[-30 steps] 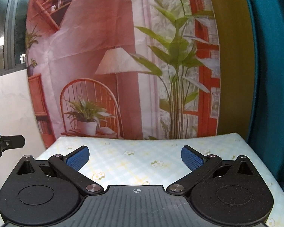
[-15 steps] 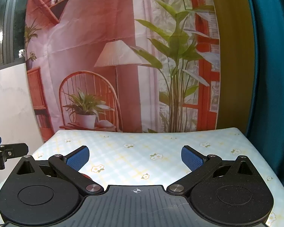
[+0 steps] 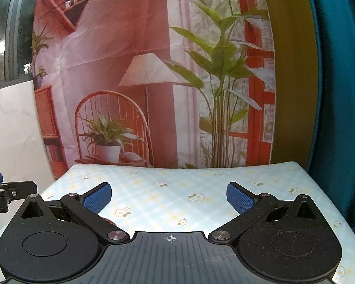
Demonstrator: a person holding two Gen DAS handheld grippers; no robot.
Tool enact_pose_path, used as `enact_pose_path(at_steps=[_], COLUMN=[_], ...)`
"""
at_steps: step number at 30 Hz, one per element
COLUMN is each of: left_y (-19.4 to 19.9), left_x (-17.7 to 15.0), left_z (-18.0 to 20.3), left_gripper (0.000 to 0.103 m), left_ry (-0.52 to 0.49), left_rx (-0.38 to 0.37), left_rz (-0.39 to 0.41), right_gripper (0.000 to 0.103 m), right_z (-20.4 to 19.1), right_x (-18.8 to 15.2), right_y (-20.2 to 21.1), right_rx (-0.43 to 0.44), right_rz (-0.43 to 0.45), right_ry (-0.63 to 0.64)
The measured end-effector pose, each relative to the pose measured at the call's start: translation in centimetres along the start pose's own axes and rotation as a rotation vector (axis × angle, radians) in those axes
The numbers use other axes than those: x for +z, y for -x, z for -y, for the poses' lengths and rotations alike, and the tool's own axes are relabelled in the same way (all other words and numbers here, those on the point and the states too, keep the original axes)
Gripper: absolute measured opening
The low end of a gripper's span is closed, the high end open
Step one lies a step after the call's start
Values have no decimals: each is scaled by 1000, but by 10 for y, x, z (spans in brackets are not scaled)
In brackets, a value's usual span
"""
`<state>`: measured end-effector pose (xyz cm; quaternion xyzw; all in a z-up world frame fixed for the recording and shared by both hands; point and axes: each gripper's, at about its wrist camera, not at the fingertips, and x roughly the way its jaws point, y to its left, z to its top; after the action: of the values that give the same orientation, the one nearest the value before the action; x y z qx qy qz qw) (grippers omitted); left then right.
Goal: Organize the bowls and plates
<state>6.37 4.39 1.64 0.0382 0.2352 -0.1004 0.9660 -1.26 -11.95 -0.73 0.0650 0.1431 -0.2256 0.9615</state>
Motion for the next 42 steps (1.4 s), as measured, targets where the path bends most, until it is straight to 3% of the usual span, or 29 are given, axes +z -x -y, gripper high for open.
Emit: enact_pose_path(at_steps=[42], left_y=[4], left_x=[-6], left_z=[0], left_gripper=[103], left_ry=[-13], left_rx=[20], left_rz=[11], right_gripper=[103], right_z=[-2], right_x=[-4], right_y=[-1], right_rx=[6], right_rz=[-12], right_ry=[-8])
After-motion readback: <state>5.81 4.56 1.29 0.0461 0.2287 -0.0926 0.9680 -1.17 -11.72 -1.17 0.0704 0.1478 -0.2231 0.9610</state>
